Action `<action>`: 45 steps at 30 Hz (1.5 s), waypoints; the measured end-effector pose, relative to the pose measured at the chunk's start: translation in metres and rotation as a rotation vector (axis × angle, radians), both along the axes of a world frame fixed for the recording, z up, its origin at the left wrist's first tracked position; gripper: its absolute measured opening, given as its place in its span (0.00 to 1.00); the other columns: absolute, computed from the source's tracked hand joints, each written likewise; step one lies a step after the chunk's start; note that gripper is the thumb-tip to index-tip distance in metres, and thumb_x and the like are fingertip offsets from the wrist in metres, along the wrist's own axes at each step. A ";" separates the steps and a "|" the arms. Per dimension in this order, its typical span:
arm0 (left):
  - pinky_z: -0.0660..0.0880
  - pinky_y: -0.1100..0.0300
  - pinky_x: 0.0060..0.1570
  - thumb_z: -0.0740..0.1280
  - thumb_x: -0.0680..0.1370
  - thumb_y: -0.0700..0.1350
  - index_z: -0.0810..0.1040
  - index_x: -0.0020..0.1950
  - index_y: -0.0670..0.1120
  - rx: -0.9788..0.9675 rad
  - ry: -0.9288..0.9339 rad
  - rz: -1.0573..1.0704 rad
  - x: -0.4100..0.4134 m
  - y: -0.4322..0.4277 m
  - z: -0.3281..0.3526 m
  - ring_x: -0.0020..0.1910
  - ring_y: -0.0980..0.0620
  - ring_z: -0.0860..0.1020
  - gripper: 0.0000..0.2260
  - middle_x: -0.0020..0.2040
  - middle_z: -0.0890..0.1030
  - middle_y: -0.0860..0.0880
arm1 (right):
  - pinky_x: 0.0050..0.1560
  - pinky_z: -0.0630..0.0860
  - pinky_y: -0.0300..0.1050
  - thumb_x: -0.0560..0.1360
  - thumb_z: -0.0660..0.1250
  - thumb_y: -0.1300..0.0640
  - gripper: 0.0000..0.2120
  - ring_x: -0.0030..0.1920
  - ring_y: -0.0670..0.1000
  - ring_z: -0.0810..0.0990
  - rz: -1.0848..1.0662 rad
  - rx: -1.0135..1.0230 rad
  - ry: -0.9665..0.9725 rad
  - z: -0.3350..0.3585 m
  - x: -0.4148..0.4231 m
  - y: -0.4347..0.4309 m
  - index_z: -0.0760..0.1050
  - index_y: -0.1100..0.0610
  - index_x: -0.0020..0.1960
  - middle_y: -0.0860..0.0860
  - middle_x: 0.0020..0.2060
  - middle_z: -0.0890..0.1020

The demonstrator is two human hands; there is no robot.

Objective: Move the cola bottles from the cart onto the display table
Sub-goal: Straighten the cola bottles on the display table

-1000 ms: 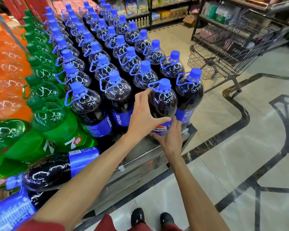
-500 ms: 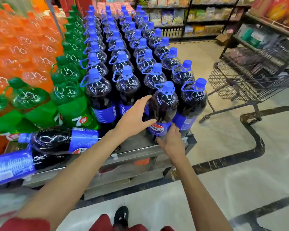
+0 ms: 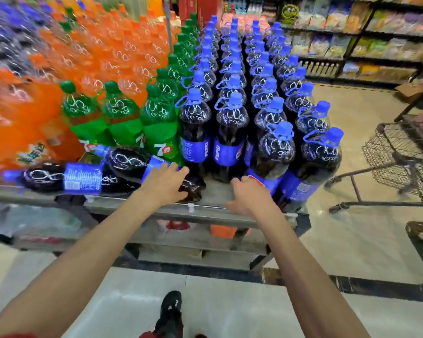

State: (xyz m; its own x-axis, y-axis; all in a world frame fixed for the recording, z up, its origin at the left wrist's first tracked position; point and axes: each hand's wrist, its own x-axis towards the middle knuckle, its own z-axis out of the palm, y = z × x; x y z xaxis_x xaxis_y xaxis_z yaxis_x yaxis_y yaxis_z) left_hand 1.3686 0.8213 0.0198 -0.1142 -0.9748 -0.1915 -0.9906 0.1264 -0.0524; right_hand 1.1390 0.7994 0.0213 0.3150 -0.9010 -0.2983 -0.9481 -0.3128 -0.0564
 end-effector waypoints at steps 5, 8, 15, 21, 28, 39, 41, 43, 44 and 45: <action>0.72 0.45 0.61 0.66 0.78 0.60 0.66 0.73 0.48 -0.014 -0.066 0.173 0.049 0.027 0.009 0.67 0.40 0.70 0.28 0.67 0.72 0.42 | 0.60 0.73 0.57 0.77 0.69 0.45 0.31 0.67 0.62 0.71 0.154 -0.027 -0.026 0.016 0.055 -0.007 0.65 0.59 0.73 0.59 0.66 0.71; 0.73 0.45 0.61 0.67 0.78 0.60 0.65 0.74 0.48 -0.015 -0.047 0.283 0.079 0.043 0.013 0.67 0.39 0.71 0.29 0.67 0.72 0.42 | 0.59 0.73 0.57 0.76 0.70 0.44 0.32 0.67 0.62 0.71 0.228 0.007 -0.029 0.017 0.089 -0.013 0.66 0.59 0.73 0.59 0.66 0.71; 0.74 0.44 0.57 0.67 0.80 0.58 0.71 0.69 0.44 -0.080 0.196 0.574 0.143 0.051 0.003 0.64 0.38 0.74 0.24 0.63 0.75 0.40 | 0.65 0.71 0.56 0.75 0.71 0.42 0.35 0.70 0.61 0.69 0.258 0.048 -0.015 0.008 0.157 -0.031 0.65 0.58 0.75 0.59 0.70 0.69; 0.74 0.43 0.55 0.66 0.80 0.60 0.68 0.67 0.39 -0.121 0.429 0.640 0.148 0.030 -0.021 0.61 0.36 0.75 0.28 0.61 0.75 0.37 | 0.66 0.70 0.58 0.74 0.74 0.44 0.42 0.72 0.63 0.67 0.200 0.079 0.018 -0.012 0.182 -0.044 0.59 0.60 0.77 0.60 0.73 0.66; 0.74 0.46 0.59 0.75 0.72 0.62 0.66 0.70 0.39 -0.206 0.808 0.677 0.146 0.011 -0.053 0.65 0.39 0.74 0.39 0.65 0.74 0.39 | 0.63 0.72 0.58 0.70 0.78 0.45 0.50 0.70 0.64 0.68 0.155 0.070 0.013 -0.035 0.186 -0.058 0.53 0.63 0.79 0.61 0.70 0.66; 0.71 0.49 0.63 0.78 0.69 0.60 0.63 0.69 0.41 -0.380 1.195 0.889 0.121 -0.011 -0.068 0.67 0.41 0.73 0.40 0.68 0.74 0.42 | 0.52 0.76 0.53 0.58 0.84 0.44 0.51 0.58 0.59 0.78 0.087 -0.009 -0.158 -0.060 0.182 -0.060 0.61 0.55 0.73 0.54 0.59 0.74; 0.71 0.49 0.62 0.78 0.68 0.62 0.63 0.69 0.41 -0.414 1.161 0.895 0.119 -0.011 -0.069 0.66 0.41 0.74 0.41 0.67 0.74 0.43 | 0.50 0.77 0.53 0.57 0.83 0.42 0.51 0.57 0.58 0.78 0.079 -0.041 -0.145 -0.059 0.182 -0.059 0.62 0.53 0.72 0.52 0.59 0.75; 0.71 0.50 0.62 0.78 0.68 0.62 0.63 0.69 0.42 -0.437 1.173 0.885 0.119 -0.012 -0.071 0.66 0.43 0.74 0.41 0.67 0.74 0.44 | 0.50 0.77 0.54 0.57 0.82 0.41 0.50 0.58 0.58 0.79 0.065 -0.066 -0.128 -0.059 0.181 -0.058 0.63 0.52 0.71 0.52 0.59 0.76; 0.70 0.53 0.61 0.79 0.67 0.61 0.64 0.69 0.42 -0.453 1.196 0.874 0.119 -0.012 -0.071 0.66 0.44 0.74 0.41 0.67 0.74 0.45 | 0.49 0.77 0.54 0.56 0.82 0.41 0.49 0.58 0.58 0.79 0.055 -0.073 -0.128 -0.059 0.181 -0.057 0.63 0.52 0.70 0.51 0.59 0.76; 0.70 0.55 0.60 0.79 0.67 0.60 0.64 0.69 0.43 -0.473 1.222 0.857 0.117 -0.011 -0.071 0.66 0.45 0.74 0.41 0.67 0.74 0.47 | 0.49 0.77 0.54 0.56 0.81 0.41 0.48 0.58 0.58 0.79 0.043 -0.080 -0.134 -0.060 0.179 -0.055 0.63 0.51 0.69 0.51 0.58 0.76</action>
